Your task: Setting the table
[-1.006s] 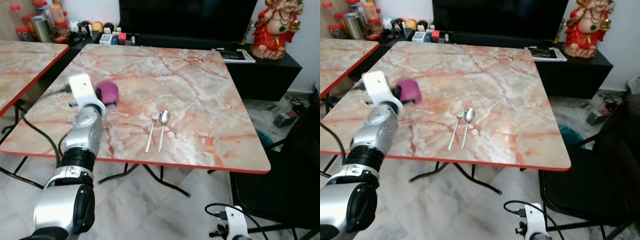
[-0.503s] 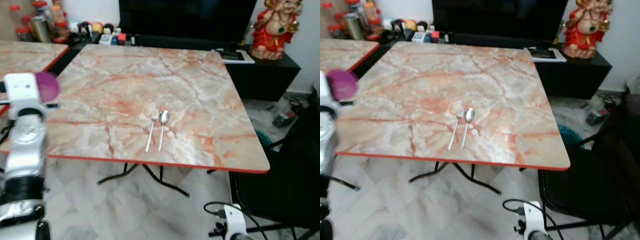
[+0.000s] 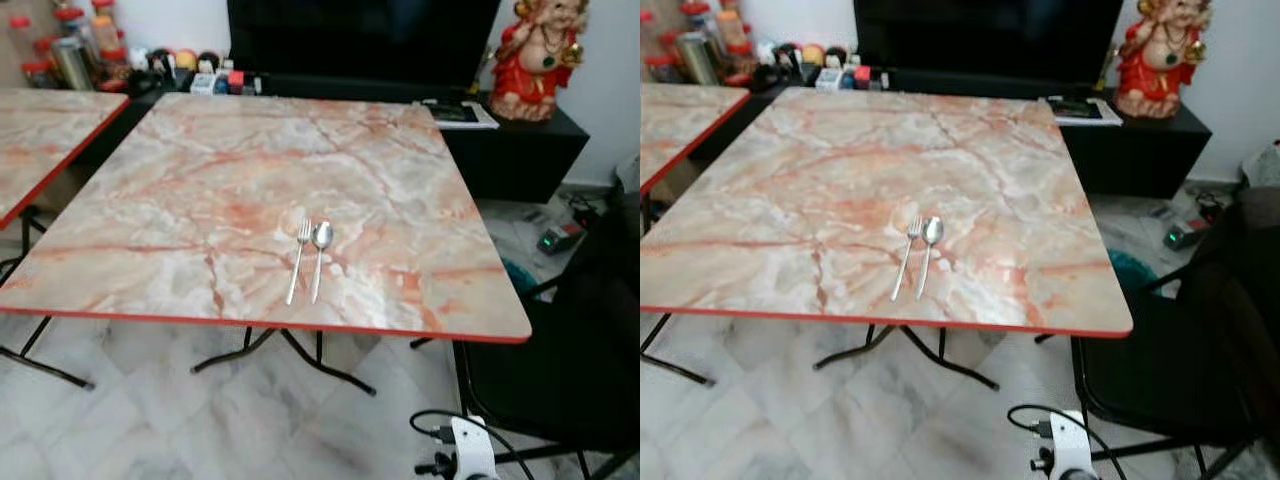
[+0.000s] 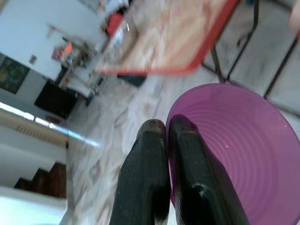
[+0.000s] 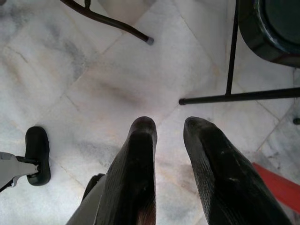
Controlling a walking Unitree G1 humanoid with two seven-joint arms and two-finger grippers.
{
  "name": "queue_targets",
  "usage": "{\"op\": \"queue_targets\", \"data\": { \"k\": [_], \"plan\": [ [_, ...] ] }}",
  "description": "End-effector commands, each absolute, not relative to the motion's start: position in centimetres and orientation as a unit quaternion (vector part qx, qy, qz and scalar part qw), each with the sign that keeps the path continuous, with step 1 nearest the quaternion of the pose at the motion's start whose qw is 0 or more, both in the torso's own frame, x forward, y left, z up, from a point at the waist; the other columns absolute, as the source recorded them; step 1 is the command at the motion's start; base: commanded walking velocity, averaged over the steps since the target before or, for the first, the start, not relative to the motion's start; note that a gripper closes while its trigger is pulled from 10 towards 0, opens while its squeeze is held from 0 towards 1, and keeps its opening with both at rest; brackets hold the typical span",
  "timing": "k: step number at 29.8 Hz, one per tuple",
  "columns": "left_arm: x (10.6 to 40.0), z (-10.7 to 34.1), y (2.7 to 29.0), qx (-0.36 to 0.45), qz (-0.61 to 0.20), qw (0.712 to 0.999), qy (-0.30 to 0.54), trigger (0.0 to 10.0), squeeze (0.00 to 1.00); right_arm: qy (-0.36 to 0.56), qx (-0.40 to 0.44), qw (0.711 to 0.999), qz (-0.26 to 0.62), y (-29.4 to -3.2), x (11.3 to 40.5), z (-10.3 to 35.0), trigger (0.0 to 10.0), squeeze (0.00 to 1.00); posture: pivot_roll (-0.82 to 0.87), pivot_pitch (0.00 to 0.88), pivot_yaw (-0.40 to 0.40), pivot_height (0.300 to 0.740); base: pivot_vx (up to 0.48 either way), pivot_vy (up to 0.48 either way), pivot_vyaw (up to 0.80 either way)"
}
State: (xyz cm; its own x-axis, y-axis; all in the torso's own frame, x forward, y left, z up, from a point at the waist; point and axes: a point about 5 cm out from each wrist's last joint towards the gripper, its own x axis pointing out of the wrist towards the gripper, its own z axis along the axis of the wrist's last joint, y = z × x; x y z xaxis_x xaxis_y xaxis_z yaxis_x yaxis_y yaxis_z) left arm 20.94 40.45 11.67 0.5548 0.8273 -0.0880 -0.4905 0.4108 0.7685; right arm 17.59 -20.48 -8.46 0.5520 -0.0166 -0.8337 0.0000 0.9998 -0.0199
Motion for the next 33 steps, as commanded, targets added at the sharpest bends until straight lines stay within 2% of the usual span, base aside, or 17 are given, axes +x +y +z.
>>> {"op": "queue_targets", "data": {
  "k": [1, 4, 6, 7, 8, 10, 12, 13, 14, 19, 26, 33],
  "plan": [
    [20.6, 10.8, 40.4, 0.362, 0.395, 0.803, 0.261, 10.0, 0.0, 0.468, -0.003, 0.883, -0.011, -20.6, 17.8, -8.3, 10.0, 0.0, 0.12, 0.0, -0.03, 0.728, 0.0, 0.0, 0.0],
    [19.4, 6.5, 39.0, 0.321, 0.343, 0.818, 0.331, 10.0, 0.0, 0.469, -0.003, 0.883, -0.011, -20.5, 17.7, -8.4, 10.0, 0.0, 0.11, 0.0, -0.027, 0.728, 0.0, 0.0, 0.0],
    [19.4, 6.5, 39.0, 0.321, 0.343, 0.818, 0.331, 10.0, 0.0, 0.469, -0.003, 0.883, -0.011, -20.5, 17.7, -8.4, 10.0, 0.0, 0.11, 0.0, -0.027, 0.728, 0.0, 0.0, 0.0],
    [19.1, 4.9, 38.2, 0.294, 0.32, 0.83, 0.349, 10.0, 0.0, 0.47, -0.004, 0.883, -0.011, -20.5, 17.7, -8.4, 10.0, 0.0, 0.11, 0.0, -0.027, 0.728, 0.0, 0.0, 0.0],
    [19.5, 3.0, 36.3, 0.256, 0.273, 0.857, 0.354, 10.0, 0.0, 0.469, -0.003, 0.883, -0.013, -20.5, 17.7, -8.4, 10.0, 0.0, 0.1, 0.0, -0.026, 0.728, 0.0, 0.0, 0.0],
    [20.5, 0.6, 32.8, 0.201, 0.204, 0.893, 0.348, 10.0, 0.0, 0.468, -0.002, 0.883, -0.016, -20.5, 17.7, -8.4, 10.0, 0.0, 0.09, 0.0, -0.025, 0.728, 0.0, 0.0, 0.0],
    [20.5, 0.6, 32.8, 0.201, 0.204, 0.893, 0.348, 10.0, 0.0, 0.468, -0.002, 0.883, -0.016, -20.5, 17.7, -8.4, 10.0, 0.0, 0.09, 0.0, -0.025, 0.728, 0.0, 0.0, 0.0],
    [20.9, -1.6, 29.8, 0.152, 0.167, 0.903, 0.365, 10.0, 0.0, 0.468, 0.0, 0.884, -0.02, -20.5, 17.6, -8.4, 10.0, 0.0, 0.08, 0.0, -0.018, 0.728, 0.0, 0.0, 0.0],
    [20.9, -1.6, 29.8, 0.152, 0.167, 0.903, 0.365, 10.0, 0.0, 0.468, 0.0, 0.884, -0.02, -20.5, 17.6, -8.4, 10.0, 0.0, 0.08, 0.0, -0.018, 0.728, 0.0, 0.0, 0.0],
    [21.7, -3.7, 25.3, 0.074, 0.12, 0.921, 0.364, 10.0, 0.0, 0.468, 0.001, 0.883, -0.022, -20.5, 17.5, -8.5, 10.0, 0.0, 0.07, 0.0, -0.018, 0.728, 0.0, 0.0, 0.0],
    [22.0, -4.7, 22.5, 0.021, 0.102, 0.928, 0.359, 10.0, 0.0, 0.462, 0.008, 0.886, -0.031, -20.5, 17.7, -8.4, 10.0, 0.0, 0.05, 0.0, -0.018, 0.728, 0.0, 0.0, 0.0],
    [22.0, -5.3, 21.7, 0.013, 0.103, 0.925, 0.365, 10.0, 0.0, 0.454, 0.011, 0.89, -0.037, -20.6, 17.9, -8.3, 10.0, 0.0, 0.04, 0.0, -0.025, 0.728, 0.0, 0.049, 0.0]
  ]
}}
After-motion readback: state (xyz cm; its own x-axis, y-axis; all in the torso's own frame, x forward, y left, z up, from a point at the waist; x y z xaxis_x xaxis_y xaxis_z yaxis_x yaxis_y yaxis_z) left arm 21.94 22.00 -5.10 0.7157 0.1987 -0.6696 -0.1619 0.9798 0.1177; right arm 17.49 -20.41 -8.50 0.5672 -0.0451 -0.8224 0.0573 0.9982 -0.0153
